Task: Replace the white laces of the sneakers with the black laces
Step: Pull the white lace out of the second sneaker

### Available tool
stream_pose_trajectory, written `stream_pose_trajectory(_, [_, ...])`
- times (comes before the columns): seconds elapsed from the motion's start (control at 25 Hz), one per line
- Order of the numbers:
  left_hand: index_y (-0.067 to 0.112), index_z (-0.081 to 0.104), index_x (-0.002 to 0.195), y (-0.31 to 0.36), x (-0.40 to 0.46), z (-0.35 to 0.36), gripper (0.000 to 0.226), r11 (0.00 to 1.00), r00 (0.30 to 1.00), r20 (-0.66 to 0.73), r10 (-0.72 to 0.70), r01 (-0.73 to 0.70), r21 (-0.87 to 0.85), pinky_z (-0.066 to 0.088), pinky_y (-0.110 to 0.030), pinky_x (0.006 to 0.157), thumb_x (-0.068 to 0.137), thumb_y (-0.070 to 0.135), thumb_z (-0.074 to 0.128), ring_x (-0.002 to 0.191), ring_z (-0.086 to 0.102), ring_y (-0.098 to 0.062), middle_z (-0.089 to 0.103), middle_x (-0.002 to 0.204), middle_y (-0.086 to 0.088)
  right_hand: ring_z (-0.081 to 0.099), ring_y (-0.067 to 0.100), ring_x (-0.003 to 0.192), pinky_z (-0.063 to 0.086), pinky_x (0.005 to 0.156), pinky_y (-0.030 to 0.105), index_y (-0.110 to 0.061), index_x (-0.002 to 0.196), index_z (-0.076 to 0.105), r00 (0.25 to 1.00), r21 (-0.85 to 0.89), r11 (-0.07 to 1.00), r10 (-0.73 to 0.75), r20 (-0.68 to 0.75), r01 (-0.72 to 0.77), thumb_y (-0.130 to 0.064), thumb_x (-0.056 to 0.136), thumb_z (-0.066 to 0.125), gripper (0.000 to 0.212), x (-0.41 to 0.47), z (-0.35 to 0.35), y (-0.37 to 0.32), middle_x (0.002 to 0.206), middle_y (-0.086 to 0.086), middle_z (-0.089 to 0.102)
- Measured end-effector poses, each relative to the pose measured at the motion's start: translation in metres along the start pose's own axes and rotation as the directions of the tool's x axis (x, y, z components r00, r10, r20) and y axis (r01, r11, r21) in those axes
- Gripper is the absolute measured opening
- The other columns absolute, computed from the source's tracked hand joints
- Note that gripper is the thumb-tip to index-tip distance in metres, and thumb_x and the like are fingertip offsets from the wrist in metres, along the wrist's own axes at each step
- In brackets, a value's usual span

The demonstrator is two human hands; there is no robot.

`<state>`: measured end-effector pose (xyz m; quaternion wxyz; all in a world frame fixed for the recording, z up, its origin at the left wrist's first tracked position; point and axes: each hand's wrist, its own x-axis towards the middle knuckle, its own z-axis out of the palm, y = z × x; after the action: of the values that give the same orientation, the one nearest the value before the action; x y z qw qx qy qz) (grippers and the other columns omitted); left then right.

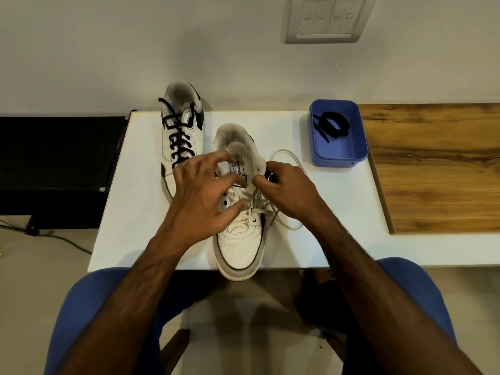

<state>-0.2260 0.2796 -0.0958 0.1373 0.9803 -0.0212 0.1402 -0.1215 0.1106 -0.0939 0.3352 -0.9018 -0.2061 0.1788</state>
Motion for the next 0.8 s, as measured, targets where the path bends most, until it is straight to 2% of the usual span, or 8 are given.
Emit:
stream_pose_trajectory(0.16, [0.024, 0.070, 0.083, 0.002, 0.001, 0.008, 0.013, 0.999, 0.999, -0.024, 0.046, -0.046, 0.010, 0.021, -0.039, 0.092, 0.084, 0.034, 0.078, 0.127, 0.036, -0.027, 0.056, 0.136, -0.001, 0.061, 0.012, 0.071, 0.039, 0.059, 0.029, -0.030, 0.079, 0.059, 1.000, 0.015, 1.000, 0.003, 0.005, -0.003, -0.049, 0.088, 0.049, 0.024, 0.000, 0.000, 0.002, 0.073, -0.007, 0.065])
stream_pose_trajectory(0.24, [0.021, 0.066, 0.078, 0.000, 0.002, 0.000, 0.014, 0.989, 0.987, -0.125, -0.099, 0.083, -0.123, 0.019, -0.033, 0.089, 0.083, 0.031, 0.074, 0.124, 0.038, -0.024, 0.056, 0.130, 0.001, 0.062, 0.013, 0.071, 0.041, 0.059, 0.029, -0.028, 0.081, 0.061, 1.000, 0.024, 1.000, -0.001, 0.013, 0.001, -0.048, 0.089, 0.048, 0.025, 0.001, -0.001, 0.004, 0.074, -0.006, 0.065])
stream_pose_trajectory(0.32, [0.016, 0.062, 0.075, -0.009, 0.002, -0.011, 0.016, 0.943, 0.921, -0.253, -0.296, 0.240, -0.229, 0.020, -0.031, 0.087, 0.082, 0.028, 0.070, 0.119, 0.039, -0.021, 0.056, 0.122, -0.001, 0.062, 0.013, 0.070, 0.043, 0.060, 0.029, -0.027, 0.085, 0.063, 1.000, 0.033, 0.999, -0.007, 0.024, 0.007, -0.047, 0.091, 0.049, 0.025, 0.002, -0.002, 0.005, 0.075, -0.007, 0.065])
stream_pose_trajectory(0.4, [0.015, 0.062, 0.079, -0.019, 0.000, -0.019, 0.015, 0.920, 0.877, -0.298, -0.376, 0.316, -0.230, 0.022, -0.033, 0.089, 0.084, 0.027, 0.071, 0.118, 0.038, -0.020, 0.054, 0.123, -0.003, 0.063, 0.014, 0.071, 0.044, 0.061, 0.029, -0.026, 0.088, 0.065, 1.000, 0.029, 1.000, -0.009, 0.023, 0.008, -0.046, 0.092, 0.050, 0.026, 0.002, -0.002, 0.006, 0.078, -0.006, 0.066])
stream_pose_trajectory(0.48, [0.021, 0.067, 0.093, -0.018, 0.000, -0.020, 0.017, 0.944, 0.923, -0.222, -0.315, 0.280, -0.173, 0.021, -0.033, 0.091, 0.083, 0.032, 0.075, 0.123, 0.036, -0.021, 0.049, 0.132, -0.001, 0.062, 0.014, 0.071, 0.043, 0.060, 0.029, -0.026, 0.088, 0.065, 1.000, 0.028, 1.000, -0.009, 0.022, 0.008, -0.045, 0.092, 0.050, 0.025, 0.002, -0.001, 0.006, 0.077, -0.007, 0.066])
stream_pose_trajectory(0.56, [0.029, 0.069, 0.106, -0.007, 0.000, -0.012, 0.027, 0.989, 0.986, -0.094, -0.139, 0.133, -0.069, 0.021, -0.035, 0.093, 0.081, 0.039, 0.073, 0.131, 0.034, -0.024, 0.044, 0.143, 0.002, 0.062, 0.014, 0.069, 0.044, 0.060, 0.030, -0.026, 0.085, 0.064, 1.000, 0.031, 0.999, -0.009, 0.017, 0.009, -0.046, 0.091, 0.050, 0.025, 0.002, 0.000, 0.005, 0.074, -0.006, 0.065])
stream_pose_trajectory(0.68, [0.031, 0.073, 0.098, 0.003, 0.002, 0.005, 0.020, 0.995, 0.994, 0.087, 0.073, -0.078, 0.063, 0.021, -0.046, 0.100, 0.080, 0.038, 0.078, 0.136, 0.033, -0.026, 0.046, 0.150, 0.002, 0.063, 0.014, 0.069, 0.044, 0.061, 0.030, -0.026, 0.083, 0.063, 1.000, 0.031, 0.999, -0.014, 0.002, 0.014, -0.048, 0.089, 0.048, 0.027, 0.002, 0.001, 0.005, 0.072, -0.006, 0.065])
stream_pose_trajectory(0.8, [0.027, 0.074, 0.085, 0.000, 0.001, 0.005, 0.007, 0.998, 0.998, 0.018, 0.057, -0.057, 0.021, 0.021, -0.045, 0.099, 0.081, 0.030, 0.079, 0.134, 0.037, -0.025, 0.053, 0.144, 0.003, 0.063, 0.015, 0.069, 0.044, 0.061, 0.030, -0.026, 0.083, 0.063, 1.000, 0.034, 0.999, -0.016, 0.004, 0.016, -0.048, 0.089, 0.048, 0.027, 0.002, 0.000, 0.004, 0.073, -0.005, 0.065])
